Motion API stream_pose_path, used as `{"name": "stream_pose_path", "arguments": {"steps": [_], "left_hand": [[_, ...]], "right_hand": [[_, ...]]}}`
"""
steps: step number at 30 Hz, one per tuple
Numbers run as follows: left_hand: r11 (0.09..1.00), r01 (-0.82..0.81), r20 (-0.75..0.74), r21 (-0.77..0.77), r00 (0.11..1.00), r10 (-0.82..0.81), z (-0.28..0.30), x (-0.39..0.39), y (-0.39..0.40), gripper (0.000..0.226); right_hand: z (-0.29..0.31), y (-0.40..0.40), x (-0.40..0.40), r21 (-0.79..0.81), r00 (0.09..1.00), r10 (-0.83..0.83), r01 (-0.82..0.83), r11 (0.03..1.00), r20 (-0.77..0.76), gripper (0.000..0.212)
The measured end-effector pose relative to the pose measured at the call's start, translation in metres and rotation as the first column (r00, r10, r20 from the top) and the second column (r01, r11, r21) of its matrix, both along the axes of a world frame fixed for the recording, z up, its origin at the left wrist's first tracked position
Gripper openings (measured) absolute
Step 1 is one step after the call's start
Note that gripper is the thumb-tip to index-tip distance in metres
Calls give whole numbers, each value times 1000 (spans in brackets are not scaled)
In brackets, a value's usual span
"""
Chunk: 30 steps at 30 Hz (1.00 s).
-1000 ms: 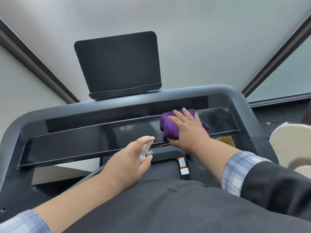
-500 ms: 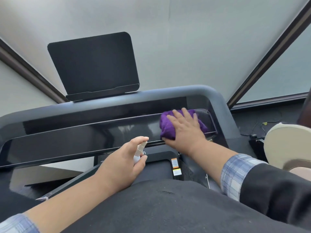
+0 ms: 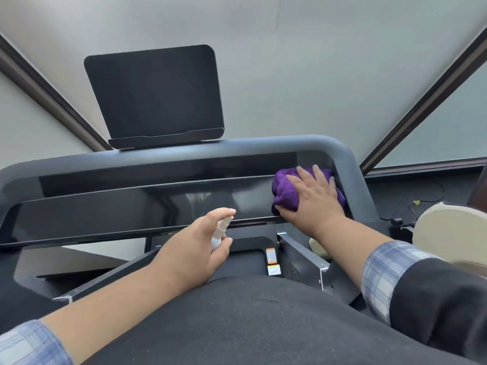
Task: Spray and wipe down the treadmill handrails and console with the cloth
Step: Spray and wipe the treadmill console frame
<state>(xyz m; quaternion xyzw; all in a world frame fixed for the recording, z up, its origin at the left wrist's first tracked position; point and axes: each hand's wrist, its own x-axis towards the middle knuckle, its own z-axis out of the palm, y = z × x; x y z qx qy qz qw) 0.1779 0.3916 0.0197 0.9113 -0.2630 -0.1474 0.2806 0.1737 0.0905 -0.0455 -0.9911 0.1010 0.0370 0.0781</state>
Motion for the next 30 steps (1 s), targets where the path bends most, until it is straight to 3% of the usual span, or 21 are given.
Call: {"name": "stream_pose_path", "arguments": {"steps": [10, 26, 30], "left_hand": [[993, -118, 10, -11, 993, 118, -4, 10, 73, 52], [959, -283, 6, -3, 959, 283, -3, 49, 264, 55], [939, -343, -22, -6, 939, 342, -9, 63, 297, 54]], "right_hand": [[-5, 116, 34, -58, 998, 62, -61, 996, 14, 105], [-4, 356, 111, 0, 946, 323, -323, 946, 5, 100], [-4, 392, 115, 6, 887, 461, -461, 887, 12, 91]]}}
